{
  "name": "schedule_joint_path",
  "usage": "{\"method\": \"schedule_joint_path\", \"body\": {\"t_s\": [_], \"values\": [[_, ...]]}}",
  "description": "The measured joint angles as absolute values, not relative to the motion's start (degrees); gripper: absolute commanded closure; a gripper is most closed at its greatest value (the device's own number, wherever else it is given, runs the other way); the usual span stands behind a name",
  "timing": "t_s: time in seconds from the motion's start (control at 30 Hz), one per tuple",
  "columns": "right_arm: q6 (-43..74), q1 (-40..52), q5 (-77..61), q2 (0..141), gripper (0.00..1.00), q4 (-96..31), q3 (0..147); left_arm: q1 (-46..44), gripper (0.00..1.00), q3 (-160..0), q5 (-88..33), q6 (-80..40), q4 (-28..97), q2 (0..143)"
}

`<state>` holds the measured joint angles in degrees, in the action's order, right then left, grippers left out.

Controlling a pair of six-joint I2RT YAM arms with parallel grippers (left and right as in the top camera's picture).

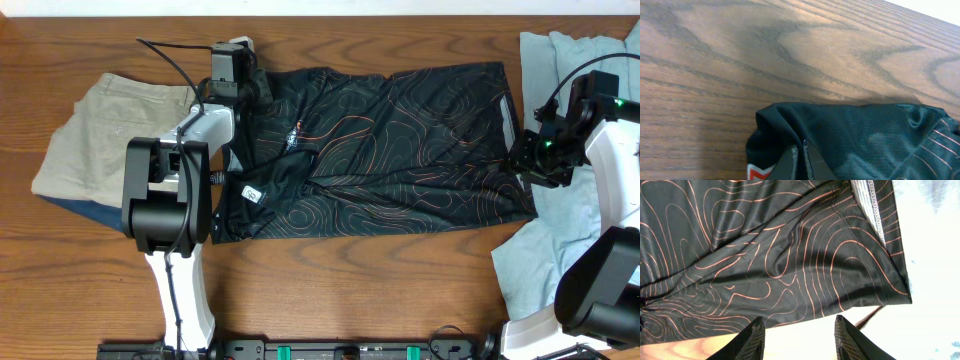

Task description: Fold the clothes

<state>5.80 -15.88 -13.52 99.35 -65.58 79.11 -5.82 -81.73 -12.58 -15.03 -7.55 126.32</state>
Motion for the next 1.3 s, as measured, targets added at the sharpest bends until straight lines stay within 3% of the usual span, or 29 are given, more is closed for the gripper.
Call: {"method": "schedule_joint_path", "body": {"t_s": [0.23, 0.37, 0.5, 0.7, 1.0, 1.3], "values": [[5.6, -15.8, -13.5, 99.4, 0.53, -57.0, 79.2, -5.7, 0.94, -81.7, -15.9, -15.2, 2.9, 122.7], [5.5, -15.5, -13.4, 99.4, 0.53, -47.7, 79.2, -5.7, 0.94, -81.7, -16.6, -15.2, 12.4, 115.4], [4.4, -13.4, -12.7, 99.6, 0.46, -36.7, 79.3, -5.7, 0.94, -81.8, -16.8, -15.2, 19.0, 108.2], [3.6, -10.6, -10.5, 103.3, 0.47, -24.3, 79.5, -5.7, 0.94, -82.0, -16.8, -15.2, 26.7, 106.7], [3.4, -10.6, -9.0, 115.2, 0.48, -8.3, 80.0, -5.7, 0.94, -82.0, -16.8, -15.2, 32.1, 106.8], [4.4, -10.6, -6.5, 128.7, 0.48, -1.3, 87.2, -5.7, 0.94, -82.0, -16.8, -15.2, 32.8, 106.8]]}}
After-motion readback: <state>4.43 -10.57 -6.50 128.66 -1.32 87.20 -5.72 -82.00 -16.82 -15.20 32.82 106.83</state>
